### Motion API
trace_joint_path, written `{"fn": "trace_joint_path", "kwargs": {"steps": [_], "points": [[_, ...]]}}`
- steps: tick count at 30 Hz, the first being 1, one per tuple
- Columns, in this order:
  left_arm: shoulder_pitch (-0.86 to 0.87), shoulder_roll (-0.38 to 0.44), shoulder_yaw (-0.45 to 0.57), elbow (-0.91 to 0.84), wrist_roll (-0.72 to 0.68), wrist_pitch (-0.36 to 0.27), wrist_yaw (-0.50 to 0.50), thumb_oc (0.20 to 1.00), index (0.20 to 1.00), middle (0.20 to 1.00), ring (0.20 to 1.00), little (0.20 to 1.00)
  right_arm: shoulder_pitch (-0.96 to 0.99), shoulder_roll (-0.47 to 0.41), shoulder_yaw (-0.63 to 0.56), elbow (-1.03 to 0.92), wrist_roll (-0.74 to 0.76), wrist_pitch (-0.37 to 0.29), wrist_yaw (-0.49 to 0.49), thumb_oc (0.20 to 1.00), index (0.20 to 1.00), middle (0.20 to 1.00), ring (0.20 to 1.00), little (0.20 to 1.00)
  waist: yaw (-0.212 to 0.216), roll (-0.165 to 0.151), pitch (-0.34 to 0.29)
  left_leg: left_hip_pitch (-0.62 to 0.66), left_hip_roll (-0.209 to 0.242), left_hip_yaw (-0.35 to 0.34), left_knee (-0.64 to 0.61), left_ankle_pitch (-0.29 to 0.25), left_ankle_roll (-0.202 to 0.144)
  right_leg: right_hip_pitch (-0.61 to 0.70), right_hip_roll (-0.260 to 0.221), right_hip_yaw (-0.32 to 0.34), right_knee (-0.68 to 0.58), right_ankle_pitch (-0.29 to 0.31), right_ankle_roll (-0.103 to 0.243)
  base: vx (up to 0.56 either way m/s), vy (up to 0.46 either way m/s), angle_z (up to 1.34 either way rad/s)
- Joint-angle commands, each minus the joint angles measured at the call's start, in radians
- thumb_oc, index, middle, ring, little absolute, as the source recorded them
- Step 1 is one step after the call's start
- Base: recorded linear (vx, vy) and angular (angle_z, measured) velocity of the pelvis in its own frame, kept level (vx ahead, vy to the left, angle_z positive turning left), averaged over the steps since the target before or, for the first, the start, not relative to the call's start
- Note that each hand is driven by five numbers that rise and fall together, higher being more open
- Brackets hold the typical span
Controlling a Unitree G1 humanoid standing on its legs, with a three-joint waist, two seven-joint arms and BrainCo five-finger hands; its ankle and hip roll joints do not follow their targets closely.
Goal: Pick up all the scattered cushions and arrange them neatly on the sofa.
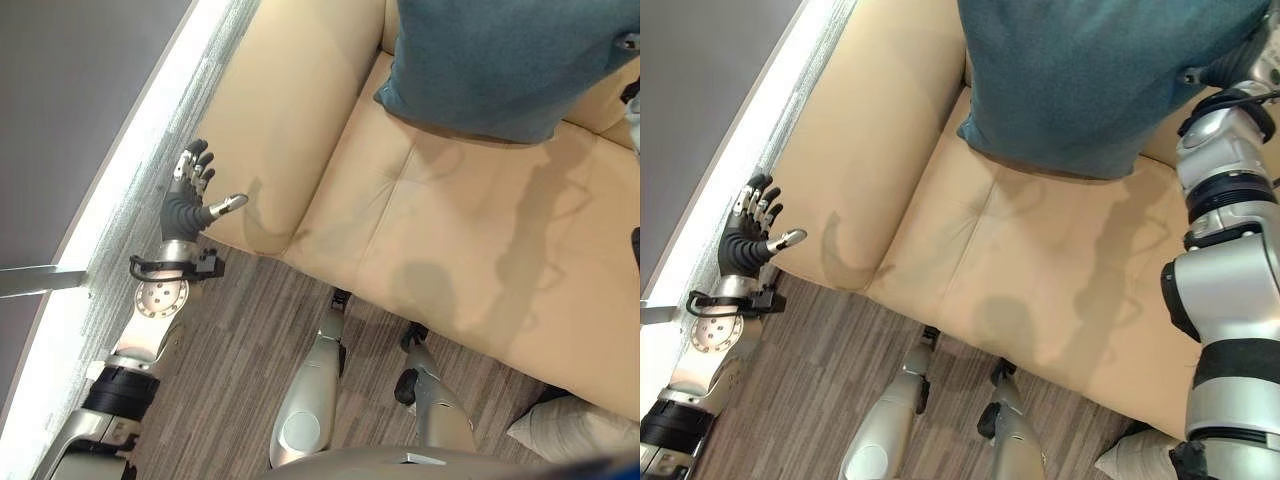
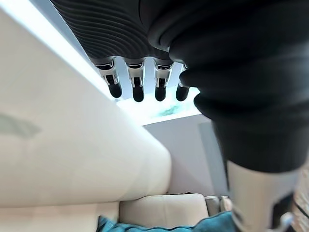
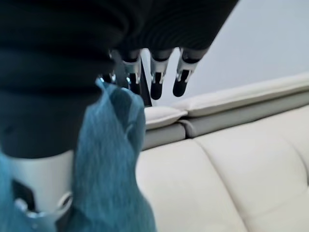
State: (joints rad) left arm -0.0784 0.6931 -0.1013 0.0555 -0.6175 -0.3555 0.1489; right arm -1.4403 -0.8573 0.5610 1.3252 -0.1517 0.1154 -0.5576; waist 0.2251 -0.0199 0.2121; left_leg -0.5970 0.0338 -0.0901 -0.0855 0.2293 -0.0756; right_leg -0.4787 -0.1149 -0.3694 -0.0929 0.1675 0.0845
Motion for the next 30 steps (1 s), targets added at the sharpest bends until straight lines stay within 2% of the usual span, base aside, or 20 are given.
{"fn": "trace_joint_path", "kwargs": {"steps": [1,2,6,7,8,9,10,11,12,19,22,24,30], "points": [[0.027,0.037,0.048,-0.083,-0.069,-0.007,-0.072,1.000,1.000,1.000,1.000,1.000,0.015,-0.060,0.089,0.017,-0.019,-0.042,0.018,1.000,1.000,1.000,1.000,1.000,0.027,-0.031,-0.054,0.040,0.021,0.061,-0.002,-0.059,-0.080,0.037,-0.045,-0.002,0.006,-0.048,0.099,0.10,-0.028,0.13],[0.028,0.037,0.049,-0.082,-0.069,-0.006,-0.072,1.000,1.000,1.000,1.000,1.000,0.015,-0.059,0.090,0.017,-0.019,-0.042,0.018,1.000,1.000,1.000,1.000,1.000,0.027,-0.032,-0.061,0.050,0.027,0.055,-0.002,-0.087,-0.088,0.046,-0.039,0.009,0.006,-0.071,0.106,0.10,-0.026,0.07],[0.111,0.039,0.087,-0.096,-0.086,0.016,-0.110,1.000,1.000,1.000,1.000,1.000,0.039,-0.084,0.100,0.026,0.035,-0.076,0.091,1.000,1.000,1.000,1.000,1.000,0.027,-0.034,-0.058,0.064,0.025,0.056,-0.002,-0.091,-0.085,0.061,-0.039,0.009,0.006,-0.073,0.105,0.02,-0.005,0.03],[0.113,0.039,0.088,-0.097,-0.086,0.017,-0.110,1.000,1.000,1.000,1.000,1.000,0.039,-0.084,0.101,0.027,0.035,-0.076,0.092,1.000,1.000,1.000,1.000,1.000,0.026,-0.034,-0.059,0.064,0.025,0.056,-0.002,-0.091,-0.085,0.061,-0.039,0.010,0.006,-0.073,0.105,-0.09,0.053,0.04],[0.129,0.040,0.087,-0.102,-0.086,0.021,-0.118,1.000,1.000,1.000,1.000,1.000,0.044,-0.087,0.101,0.025,0.040,-0.082,0.097,1.000,1.000,1.000,1.000,1.000,0.025,-0.032,-0.053,0.055,0.018,0.062,-0.002,-0.063,-0.075,0.053,-0.046,-0.002,0.006,-0.047,0.099,-0.09,0.051,0.01],[0.142,0.043,0.085,-0.105,-0.088,0.026,-0.123,1.000,1.000,1.000,1.000,1.000,0.051,-0.090,0.100,0.019,0.042,-0.087,0.095,1.000,1.000,1.000,1.000,1.000,0.024,-0.031,-0.054,0.057,0.016,0.062,-0.002,-0.063,-0.074,0.055,-0.046,-0.001,0.006,-0.046,0.099,0.00,0.000,0.00],[0.156,0.041,0.084,-0.109,-0.092,0.031,-0.128,1.000,1.000,1.000,1.000,1.000,0.061,-0.095,0.099,0.012,0.039,-0.091,0.087,1.000,1.000,1.000,1.000,1.000,0.022,-0.029,-0.062,0.071,0.022,0.058,-0.002,-0.092,-0.081,0.067,-0.040,0.009,0.006,-0.070,0.106,0.08,-0.007,-0.03],[0.163,0.043,0.081,-0.115,-0.093,0.034,-0.134,1.000,1.000,1.000,1.000,1.000,0.070,-0.101,0.095,0.006,0.035,-0.093,0.083,1.000,1.000,1.000,1.000,1.000,0.020,-0.028,-0.063,0.072,0.020,0.058,-0.002,-0.092,-0.079,0.068,-0.041,0.010,0.006,-0.069,0.107,-0.01,0.042,-0.01],[0.175,0.035,0.066,-0.118,-0.098,0.045,-0.146,1.000,1.000,1.000,1.000,1.000,0.104,-0.113,0.078,-0.023,0.021,-0.097,0.068,1.000,1.000,1.000,1.000,1.000,0.015,-0.021,-0.056,0.068,0.011,0.064,-0.002,-0.067,-0.070,0.063,-0.050,-0.001,0.006,-0.044,0.100,-0.10,0.074,0.00],[0.188,0.015,0.006,-0.116,-0.102,0.066,-0.176,1.000,1.000,1.000,1.000,1.000,0.197,-0.190,-0.002,-0.159,-0.047,-0.082,0.001,1.000,1.000,1.000,1.000,1.000,-0.011,-0.010,-0.056,0.087,0.004,0.072,-0.002,-0.078,-0.062,0.074,-0.057,0.005,0.006,-0.042,0.104,-0.02,0.014,-0.01],[0.197,-0.002,-0.010,-0.112,-0.103,0.074,-0.180,1.000,1.000,1.000,1.000,1.000,0.273,-0.215,-0.074,-0.232,-0.068,-0.071,-0.037,1.000,1.000,1.000,1.000,1.000,-0.019,-0.009,-0.057,0.099,0.004,0.074,-0.002,-0.083,-0.058,0.085,-0.059,0.005,0.006,-0.043,0.105,0.00,0.003,-0.01],[0.204,-0.016,-0.030,-0.104,-0.094,0.087,-0.186,1.000,1.000,1.000,1.000,1.000,0.379,-0.224,-0.165,-0.336,-0.078,-0.066,-0.059,1.000,1.000,1.000,1.000,1.000,-0.042,-0.005,-0.058,0.126,0.005,0.077,-0.002,-0.093,-0.053,0.106,-0.060,0.007,0.006,-0.045,0.105,0.00,0.000,-0.02],[0.237,-0.022,-0.025,-0.102,-0.056,0.103,-0.185,1.000,1.000,1.000,1.000,1.000,0.664,-0.150,-0.338,-0.586,-0.132,-0.077,-0.044,1.000,1.000,1.000,1.000,1.000,-0.081,-0.003,-0.060,0.179,0.005,0.088,-0.002,-0.114,-0.042,0.150,-0.061,0.016,0.006,-0.054,0.102,0.00,-0.004,-0.12]]}}
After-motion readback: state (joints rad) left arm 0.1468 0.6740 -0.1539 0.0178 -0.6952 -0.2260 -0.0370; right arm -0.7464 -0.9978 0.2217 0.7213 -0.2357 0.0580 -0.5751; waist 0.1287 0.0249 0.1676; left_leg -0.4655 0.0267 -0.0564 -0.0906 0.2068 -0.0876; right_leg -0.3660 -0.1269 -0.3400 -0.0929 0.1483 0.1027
